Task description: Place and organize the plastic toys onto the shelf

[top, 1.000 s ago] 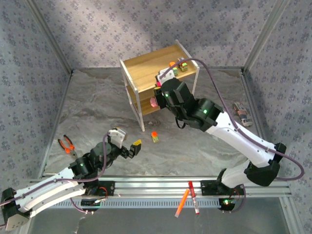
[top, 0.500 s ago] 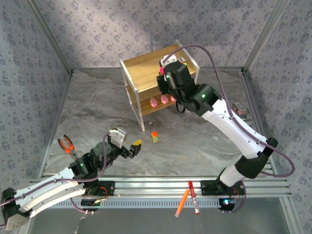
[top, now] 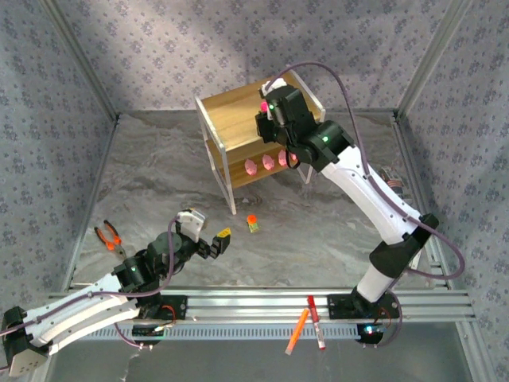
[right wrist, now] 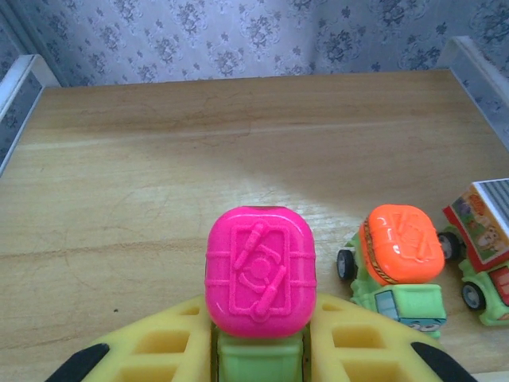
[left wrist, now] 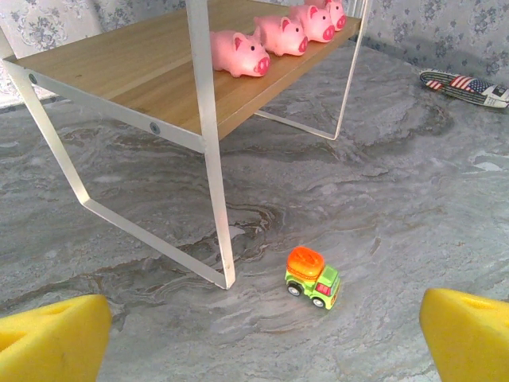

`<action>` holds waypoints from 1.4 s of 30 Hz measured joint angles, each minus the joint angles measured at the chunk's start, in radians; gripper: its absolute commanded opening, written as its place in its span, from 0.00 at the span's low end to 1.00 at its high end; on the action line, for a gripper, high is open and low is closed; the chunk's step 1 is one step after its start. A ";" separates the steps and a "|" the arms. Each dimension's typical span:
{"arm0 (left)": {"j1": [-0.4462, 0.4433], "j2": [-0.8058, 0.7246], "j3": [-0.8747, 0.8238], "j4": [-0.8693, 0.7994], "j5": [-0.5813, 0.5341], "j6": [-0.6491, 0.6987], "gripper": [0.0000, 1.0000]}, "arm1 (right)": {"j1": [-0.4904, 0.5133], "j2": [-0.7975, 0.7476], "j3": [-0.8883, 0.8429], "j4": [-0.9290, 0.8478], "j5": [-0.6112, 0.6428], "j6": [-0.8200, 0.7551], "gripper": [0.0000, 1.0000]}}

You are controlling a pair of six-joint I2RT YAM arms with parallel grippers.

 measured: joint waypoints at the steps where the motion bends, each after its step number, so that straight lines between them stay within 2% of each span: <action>1: 0.000 0.000 0.000 0.000 0.000 0.000 0.99 | -0.001 0.006 0.009 -0.005 0.000 0.000 0.25; 11: 0.000 0.001 0.000 0.000 0.000 0.000 0.99 | -0.011 0.052 0.055 -0.037 -0.010 0.000 0.25; 42: 0.000 0.008 0.000 0.000 -0.008 0.000 1.00 | -0.024 0.056 0.066 -0.095 -0.053 0.000 0.27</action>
